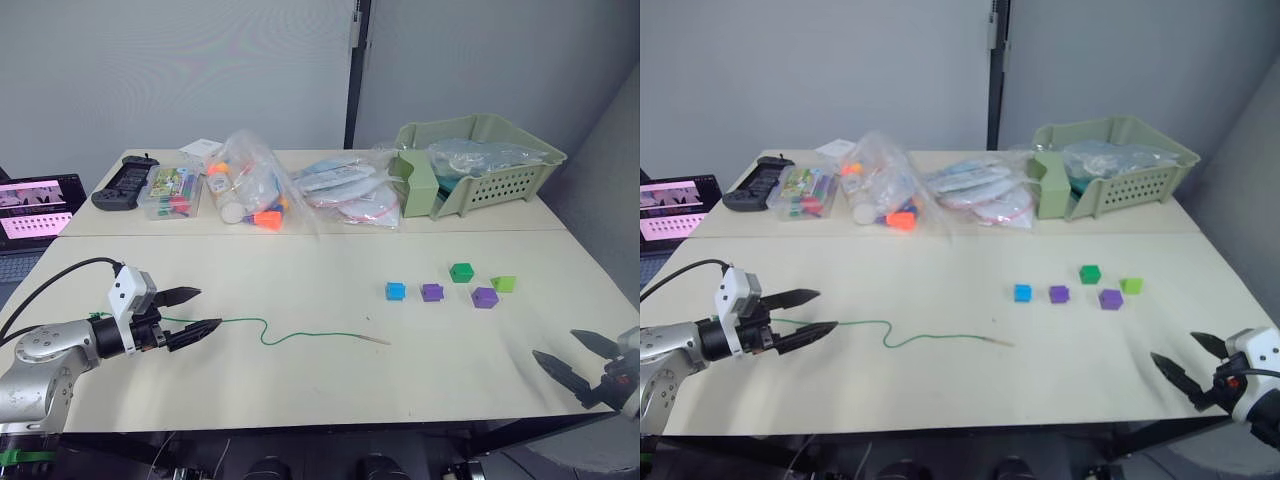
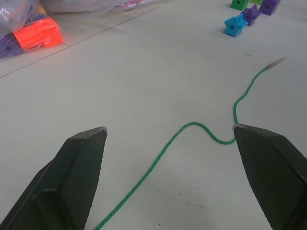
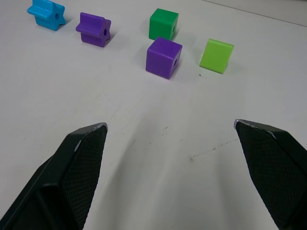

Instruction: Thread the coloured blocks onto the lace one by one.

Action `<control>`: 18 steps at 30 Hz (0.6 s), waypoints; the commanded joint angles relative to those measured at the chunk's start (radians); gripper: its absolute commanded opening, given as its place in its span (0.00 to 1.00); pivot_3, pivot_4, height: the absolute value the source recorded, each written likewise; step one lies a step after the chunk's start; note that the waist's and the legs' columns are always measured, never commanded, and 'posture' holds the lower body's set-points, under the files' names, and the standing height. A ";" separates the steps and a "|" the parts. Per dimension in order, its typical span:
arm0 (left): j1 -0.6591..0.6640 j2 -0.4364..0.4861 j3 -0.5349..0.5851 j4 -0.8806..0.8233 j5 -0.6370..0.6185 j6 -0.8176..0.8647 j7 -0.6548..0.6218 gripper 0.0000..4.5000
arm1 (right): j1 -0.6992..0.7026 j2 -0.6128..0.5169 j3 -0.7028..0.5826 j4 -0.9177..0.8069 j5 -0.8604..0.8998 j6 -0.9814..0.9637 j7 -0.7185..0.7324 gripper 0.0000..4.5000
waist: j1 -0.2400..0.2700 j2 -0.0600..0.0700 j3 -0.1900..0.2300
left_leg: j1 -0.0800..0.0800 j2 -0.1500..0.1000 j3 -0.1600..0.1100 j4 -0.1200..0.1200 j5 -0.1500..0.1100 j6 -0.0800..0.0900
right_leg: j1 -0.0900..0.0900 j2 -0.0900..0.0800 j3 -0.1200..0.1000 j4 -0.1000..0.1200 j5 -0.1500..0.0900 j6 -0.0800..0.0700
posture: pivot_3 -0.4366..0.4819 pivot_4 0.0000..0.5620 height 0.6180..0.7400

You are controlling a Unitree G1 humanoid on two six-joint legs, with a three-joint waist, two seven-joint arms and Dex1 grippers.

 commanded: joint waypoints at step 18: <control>-0.419 -0.311 -0.594 0.047 0.181 -0.052 -0.134 0.98 | -0.086 -0.122 0.219 -0.244 0.049 0.048 0.231 1.00 | 0.004 -0.001 0.000 | 0.000 -0.007 -0.004 0.003 0.000 0.000 | 0.004 0.001 0.000 0.000 0.000 0.002 | 0.48 0.27 1.00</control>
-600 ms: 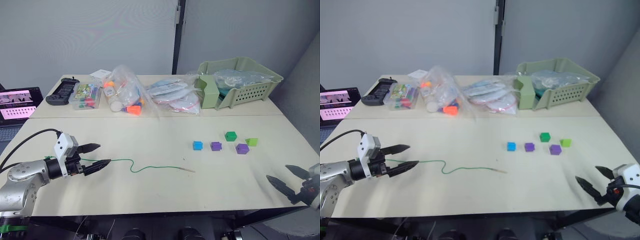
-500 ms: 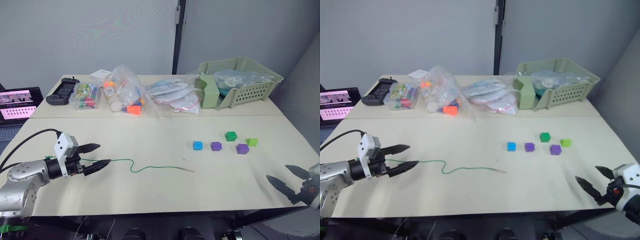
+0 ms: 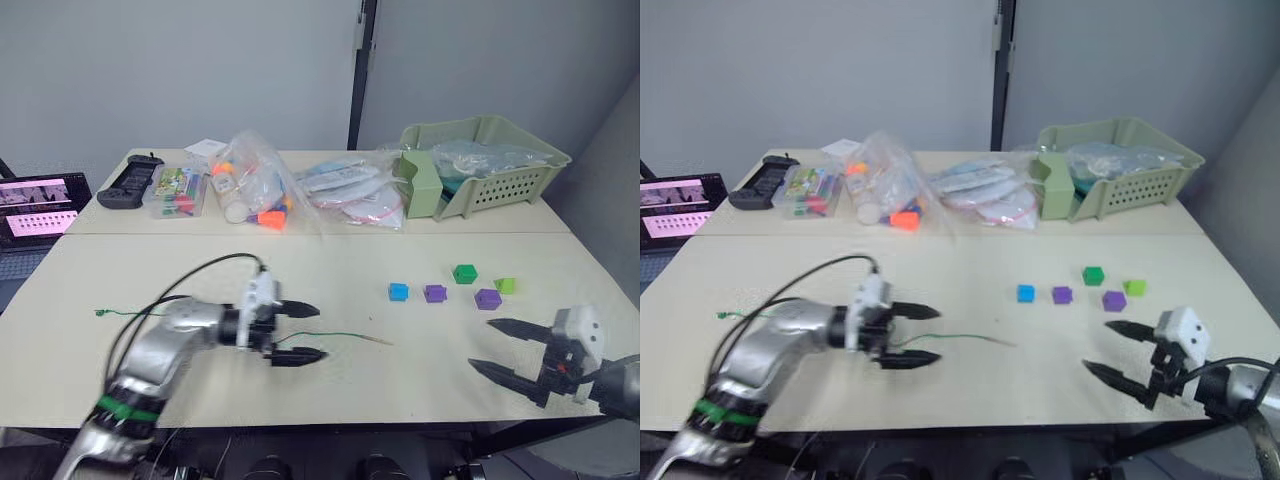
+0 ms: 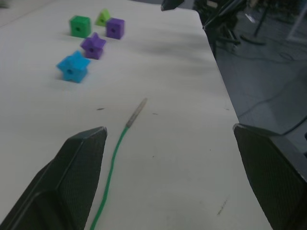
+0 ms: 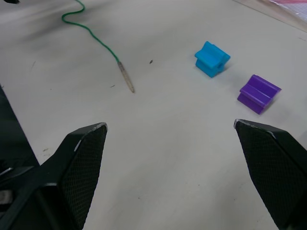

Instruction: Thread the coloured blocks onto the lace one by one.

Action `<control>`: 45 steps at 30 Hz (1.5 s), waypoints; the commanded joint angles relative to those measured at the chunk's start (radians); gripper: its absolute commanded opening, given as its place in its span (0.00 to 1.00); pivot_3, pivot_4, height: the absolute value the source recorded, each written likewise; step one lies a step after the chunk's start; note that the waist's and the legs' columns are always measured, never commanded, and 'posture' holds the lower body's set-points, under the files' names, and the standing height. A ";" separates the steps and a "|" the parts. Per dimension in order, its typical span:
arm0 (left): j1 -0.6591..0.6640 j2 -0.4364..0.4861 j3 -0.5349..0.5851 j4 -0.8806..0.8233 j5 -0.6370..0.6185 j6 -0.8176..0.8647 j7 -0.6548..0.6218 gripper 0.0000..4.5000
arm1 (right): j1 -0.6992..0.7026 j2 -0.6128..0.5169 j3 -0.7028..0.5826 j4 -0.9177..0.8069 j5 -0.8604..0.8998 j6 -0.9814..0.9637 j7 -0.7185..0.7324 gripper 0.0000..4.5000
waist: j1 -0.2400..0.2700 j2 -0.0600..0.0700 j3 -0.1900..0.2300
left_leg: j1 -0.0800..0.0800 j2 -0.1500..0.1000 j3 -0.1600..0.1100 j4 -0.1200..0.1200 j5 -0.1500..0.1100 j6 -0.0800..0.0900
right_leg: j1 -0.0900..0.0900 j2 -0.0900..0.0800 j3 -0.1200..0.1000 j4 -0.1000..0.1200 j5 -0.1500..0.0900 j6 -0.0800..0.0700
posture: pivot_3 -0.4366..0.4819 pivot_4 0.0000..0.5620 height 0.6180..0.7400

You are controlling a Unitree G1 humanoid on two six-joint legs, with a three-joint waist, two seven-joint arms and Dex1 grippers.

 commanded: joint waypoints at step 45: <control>-0.265 -0.259 -0.051 0.596 0.282 -0.429 -0.132 0.00 | 0.210 0.189 -0.081 -0.251 -0.013 0.023 -0.237 1.00 | -0.004 -0.001 0.000 | 0.003 -0.004 -0.014 0.000 -0.002 0.003 | 0.011 -0.002 -0.002 -0.007 -0.001 0.004 | 0.48 0.27 1.00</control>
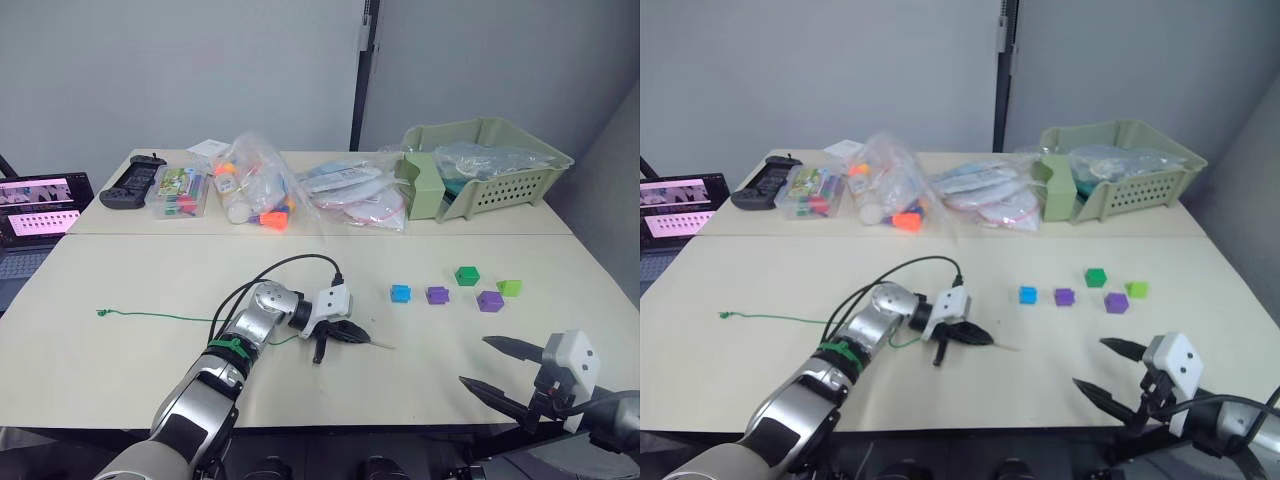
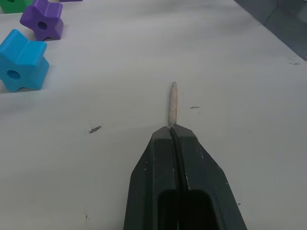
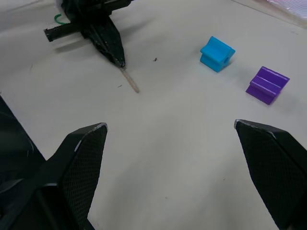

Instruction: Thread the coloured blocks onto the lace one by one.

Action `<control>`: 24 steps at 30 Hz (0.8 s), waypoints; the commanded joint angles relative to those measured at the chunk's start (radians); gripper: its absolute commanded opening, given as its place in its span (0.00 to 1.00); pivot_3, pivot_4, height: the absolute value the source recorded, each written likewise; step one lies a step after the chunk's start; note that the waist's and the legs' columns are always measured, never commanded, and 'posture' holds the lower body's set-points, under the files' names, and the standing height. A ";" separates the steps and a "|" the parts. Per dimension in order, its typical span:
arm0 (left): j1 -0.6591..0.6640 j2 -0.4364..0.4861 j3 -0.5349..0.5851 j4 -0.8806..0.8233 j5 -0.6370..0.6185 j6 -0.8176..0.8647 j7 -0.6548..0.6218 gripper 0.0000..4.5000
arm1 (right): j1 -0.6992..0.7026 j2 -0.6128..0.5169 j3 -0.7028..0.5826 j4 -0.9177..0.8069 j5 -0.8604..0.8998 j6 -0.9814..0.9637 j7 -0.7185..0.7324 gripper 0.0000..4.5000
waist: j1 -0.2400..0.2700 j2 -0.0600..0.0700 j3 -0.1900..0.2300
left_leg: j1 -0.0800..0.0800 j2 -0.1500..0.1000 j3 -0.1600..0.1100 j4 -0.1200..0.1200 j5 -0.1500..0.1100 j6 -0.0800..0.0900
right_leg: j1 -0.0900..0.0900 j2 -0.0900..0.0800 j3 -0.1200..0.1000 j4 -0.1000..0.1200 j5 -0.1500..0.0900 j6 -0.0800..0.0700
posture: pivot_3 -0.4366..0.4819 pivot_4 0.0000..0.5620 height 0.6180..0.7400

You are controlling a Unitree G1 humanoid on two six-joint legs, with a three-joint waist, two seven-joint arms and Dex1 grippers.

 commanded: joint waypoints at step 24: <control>0.217 0.240 0.120 -0.646 -0.256 0.414 0.020 0.06 | -0.276 0.224 -0.038 0.068 -0.084 0.251 -0.668 1.00 | 0.002 0.002 -0.001 | 0.001 0.004 0.001 -0.001 0.000 0.000 | 0.000 0.000 0.000 0.000 0.000 -0.001 | 0.48 0.27 1.00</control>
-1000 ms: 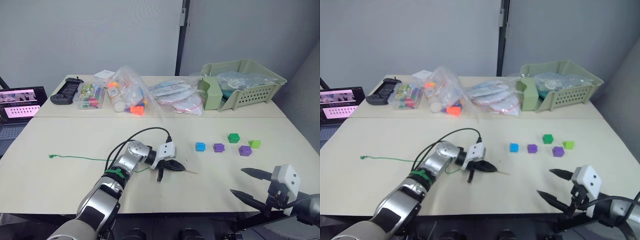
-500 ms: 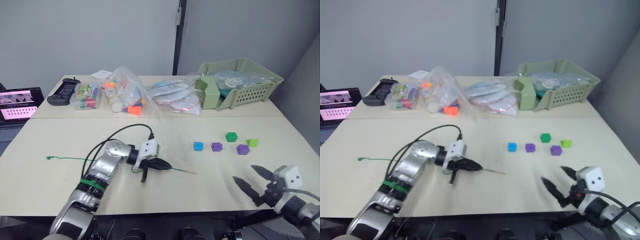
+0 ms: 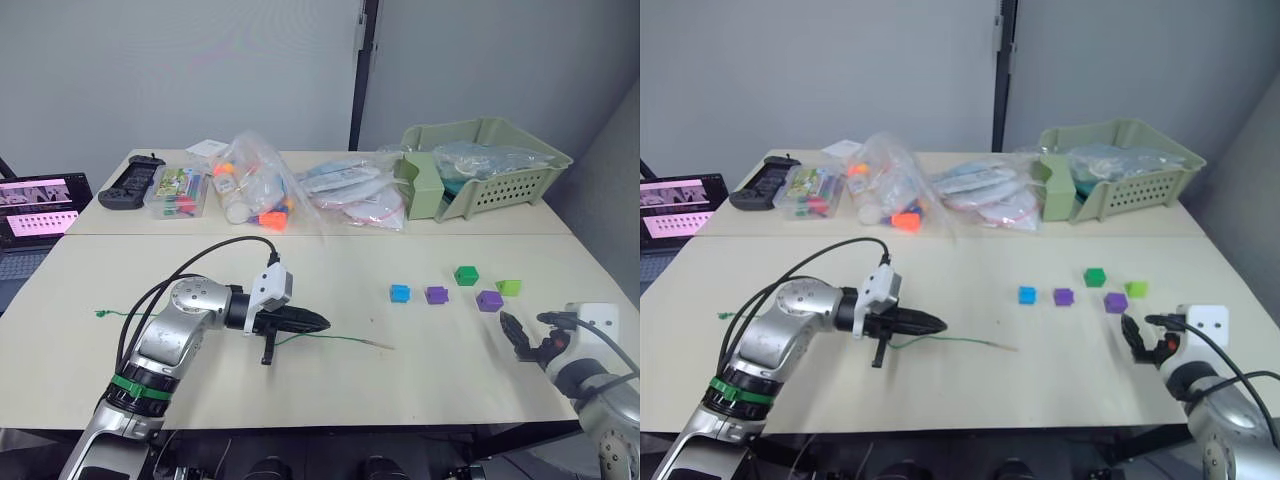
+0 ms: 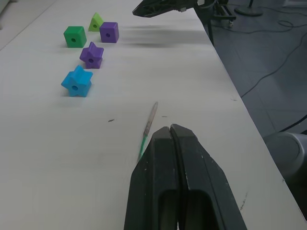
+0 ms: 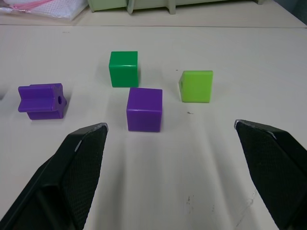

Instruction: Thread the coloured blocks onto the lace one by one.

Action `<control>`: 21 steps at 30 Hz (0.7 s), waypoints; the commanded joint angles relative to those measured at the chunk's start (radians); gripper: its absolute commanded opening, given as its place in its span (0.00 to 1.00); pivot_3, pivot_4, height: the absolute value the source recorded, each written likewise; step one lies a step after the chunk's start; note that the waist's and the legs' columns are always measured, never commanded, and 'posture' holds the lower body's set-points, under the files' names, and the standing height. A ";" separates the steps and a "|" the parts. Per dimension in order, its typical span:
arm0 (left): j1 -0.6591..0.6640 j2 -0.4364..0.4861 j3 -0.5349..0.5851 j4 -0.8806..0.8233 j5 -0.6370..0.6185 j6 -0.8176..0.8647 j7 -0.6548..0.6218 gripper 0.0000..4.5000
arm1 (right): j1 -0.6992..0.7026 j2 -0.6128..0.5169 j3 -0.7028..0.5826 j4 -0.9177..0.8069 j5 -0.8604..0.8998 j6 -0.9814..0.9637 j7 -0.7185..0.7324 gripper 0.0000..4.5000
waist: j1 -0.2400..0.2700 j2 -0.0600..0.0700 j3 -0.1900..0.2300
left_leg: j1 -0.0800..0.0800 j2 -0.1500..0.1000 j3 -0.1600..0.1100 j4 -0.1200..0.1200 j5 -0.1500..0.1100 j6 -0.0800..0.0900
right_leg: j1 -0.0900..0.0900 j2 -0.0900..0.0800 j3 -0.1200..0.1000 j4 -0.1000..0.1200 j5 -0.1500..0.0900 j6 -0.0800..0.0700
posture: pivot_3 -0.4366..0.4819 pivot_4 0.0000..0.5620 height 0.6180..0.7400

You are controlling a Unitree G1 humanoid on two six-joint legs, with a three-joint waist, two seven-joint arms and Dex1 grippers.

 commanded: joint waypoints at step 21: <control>-0.291 -0.333 -0.190 0.840 0.277 -0.521 -0.010 0.62 | 0.200 -0.315 0.044 -0.197 0.145 -0.122 0.663 1.00 | -0.001 -0.002 0.001 | -0.003 -0.005 0.001 0.002 0.000 0.001 | 0.001 0.000 0.000 -0.002 0.001 0.002 | 0.48 0.27 1.00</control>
